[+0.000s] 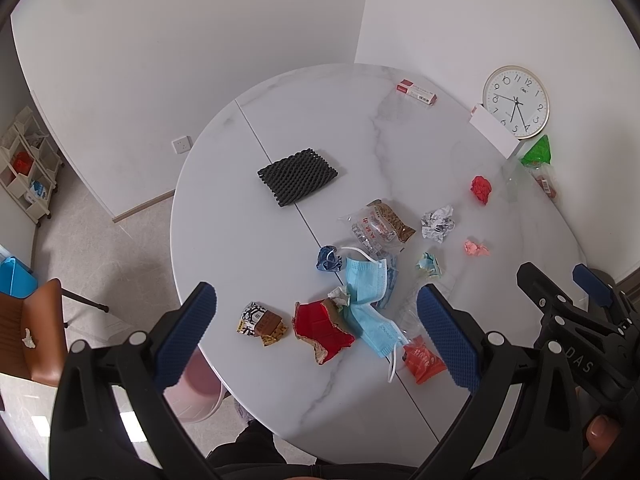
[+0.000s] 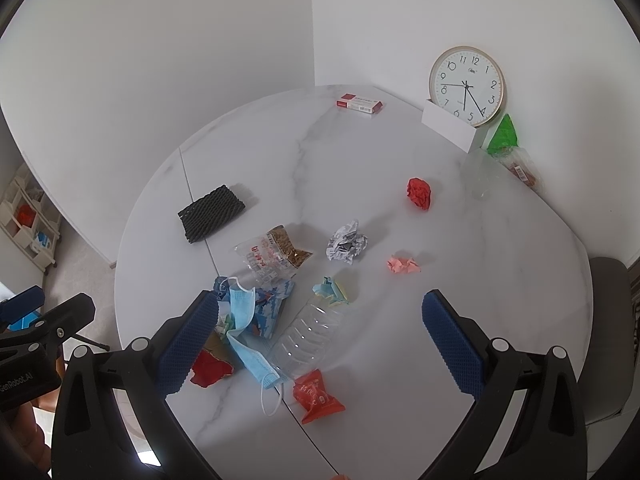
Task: Collect trash
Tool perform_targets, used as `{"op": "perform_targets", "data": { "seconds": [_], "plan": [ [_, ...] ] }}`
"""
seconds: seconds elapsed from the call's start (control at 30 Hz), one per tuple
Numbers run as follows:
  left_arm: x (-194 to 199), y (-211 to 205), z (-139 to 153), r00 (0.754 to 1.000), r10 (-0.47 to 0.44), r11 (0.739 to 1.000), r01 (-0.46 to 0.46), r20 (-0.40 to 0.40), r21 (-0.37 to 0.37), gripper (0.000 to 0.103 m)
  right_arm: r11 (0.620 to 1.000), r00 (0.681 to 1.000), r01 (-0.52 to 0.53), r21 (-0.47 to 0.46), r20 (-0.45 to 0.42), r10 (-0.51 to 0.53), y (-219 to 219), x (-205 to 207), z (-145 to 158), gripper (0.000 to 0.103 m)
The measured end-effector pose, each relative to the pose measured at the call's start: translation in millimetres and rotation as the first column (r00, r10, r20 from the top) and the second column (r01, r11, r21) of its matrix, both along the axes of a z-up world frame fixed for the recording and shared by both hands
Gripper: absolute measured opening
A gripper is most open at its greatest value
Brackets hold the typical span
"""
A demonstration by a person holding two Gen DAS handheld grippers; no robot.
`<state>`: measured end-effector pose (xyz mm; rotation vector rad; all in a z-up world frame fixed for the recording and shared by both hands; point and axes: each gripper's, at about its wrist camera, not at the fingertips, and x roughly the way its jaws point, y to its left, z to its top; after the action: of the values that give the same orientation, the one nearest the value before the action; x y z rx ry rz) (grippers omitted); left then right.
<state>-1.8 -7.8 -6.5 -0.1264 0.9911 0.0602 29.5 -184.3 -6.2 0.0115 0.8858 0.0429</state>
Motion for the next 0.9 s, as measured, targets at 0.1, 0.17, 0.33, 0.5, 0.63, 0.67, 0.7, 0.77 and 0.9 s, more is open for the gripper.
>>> {"op": "perform_targets", "data": {
  "seconds": [0.1, 0.17, 0.33, 0.5, 0.63, 0.67, 0.7, 0.77, 0.9],
  "plan": [
    [-0.7, -2.5, -2.1, 1.0, -0.001, 1.0, 0.001, 0.0, 0.0, 0.096, 1.0, 1.0, 0.0, 0.0, 0.0, 0.0, 0.0, 0.2, 0.3, 0.101],
    [-1.2, -3.7, -3.0, 1.0, -0.001, 1.0, 0.001, -0.001, 0.001, 0.096, 1.0, 1.0, -0.002, 0.0, 0.0, 0.002, 0.3, 0.2, 0.0, 0.101],
    [-3.3, -3.6, -7.4, 1.0, 0.001, 1.0, -0.001, -0.003, 0.0, 0.096, 1.0, 1.0, 0.0, 0.0, -0.002, 0.0, 0.1, 0.5, 1.0, 0.101],
    [-7.9, -3.4, -17.2, 1.0, -0.002, 1.0, 0.002, -0.012, -0.006, 0.096, 1.0, 1.0, 0.001, 0.003, -0.004, -0.001, 0.9, -0.7, -1.8, 0.101],
    [-5.1, 8.5, -19.2, 1.0, -0.021, 0.999, 0.021, -0.006, -0.03, 0.096, 1.0, 1.0, -0.003, 0.01, -0.011, 0.003, -0.5, -0.7, -6.8, 0.101],
    [-3.8, 13.4, -21.8, 1.0, -0.028, 0.999, 0.028, -0.005, -0.035, 0.096, 1.0, 1.0, -0.008, 0.015, -0.011, 0.008, -1.3, -1.0, -8.9, 0.101],
    [-2.9, 17.6, -25.5, 0.999, -0.034, 0.999, 0.034, -0.002, -0.035, 0.096, 1.0, 1.0, -0.013, 0.021, -0.013, 0.013, -2.5, -1.6, -13.1, 0.101],
    [0.4, 26.3, -36.3, 0.999, -0.043, 0.999, 0.043, 0.006, -0.002, 0.096, 0.999, 0.999, -0.018, 0.032, -0.027, 0.019, -4.9, -2.3, -23.0, 0.101],
    [8.7, 48.7, -75.5, 0.998, -0.054, 0.996, 0.057, -0.04, 0.064, 0.096, 0.998, 0.997, -0.033, 0.057, -0.07, 0.037, -9.9, -3.8, -46.4, 0.101]
  ]
}}
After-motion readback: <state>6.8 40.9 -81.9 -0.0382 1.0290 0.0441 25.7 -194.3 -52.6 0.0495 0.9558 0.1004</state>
